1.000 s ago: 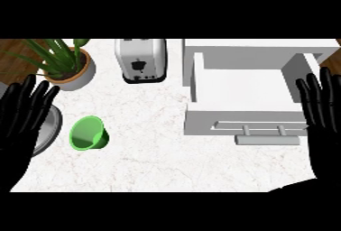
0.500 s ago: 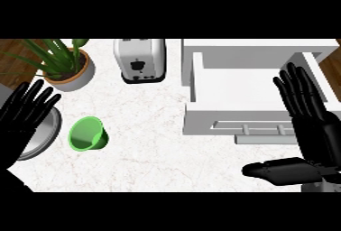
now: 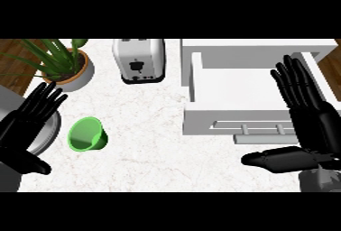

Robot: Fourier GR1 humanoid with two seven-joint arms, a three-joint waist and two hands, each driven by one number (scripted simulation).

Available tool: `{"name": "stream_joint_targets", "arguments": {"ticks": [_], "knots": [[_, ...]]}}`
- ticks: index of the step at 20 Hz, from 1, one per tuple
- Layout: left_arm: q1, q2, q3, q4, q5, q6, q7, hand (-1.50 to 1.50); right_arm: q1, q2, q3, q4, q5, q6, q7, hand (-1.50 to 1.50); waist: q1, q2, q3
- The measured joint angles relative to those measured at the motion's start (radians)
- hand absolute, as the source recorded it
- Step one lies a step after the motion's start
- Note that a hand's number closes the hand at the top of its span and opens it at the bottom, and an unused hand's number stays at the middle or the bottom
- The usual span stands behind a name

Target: Pick up the cup, place it into the drawer and close the drawer

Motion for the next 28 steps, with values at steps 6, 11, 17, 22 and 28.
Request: {"name": "stream_joint_targets", "arguments": {"ticks": [6,11,17,22,28], "knots": [[-0.052,-0.008,-0.003,0.242,-0.188,0.002,-0.197,-1.5,-0.048,-0.018,-0.032,0.013,-0.014,0.009,0.02,-1.5,-0.004,0.001,0.0],[-0.117,0.01,-0.011,0.471,-0.311,0.033,-0.337,-1.5,-0.077,-0.035,-0.061,0.041,-0.032,0.025,0.018,-1.5,-0.005,0.001,0.0],[-0.205,0.019,-0.034,0.734,-0.428,0.115,-0.504,-1.5,-0.086,-0.025,-0.051,0.036,-0.022,0.02,0.027,-1.5,-0.012,0.004,-0.002],[-0.252,0.032,-0.051,0.885,-0.487,0.17,-0.614,-1.5,-0.104,-0.041,-0.073,0.047,-0.047,0.036,0.034,-1.5,-0.02,0.008,-0.003],[-0.259,0.008,-0.069,0.98,-0.523,0.225,-0.715,-1.5,-0.116,-0.047,-0.082,0.044,-0.058,0.038,0.049,-1.5,-0.023,0.009,-0.004]]}}
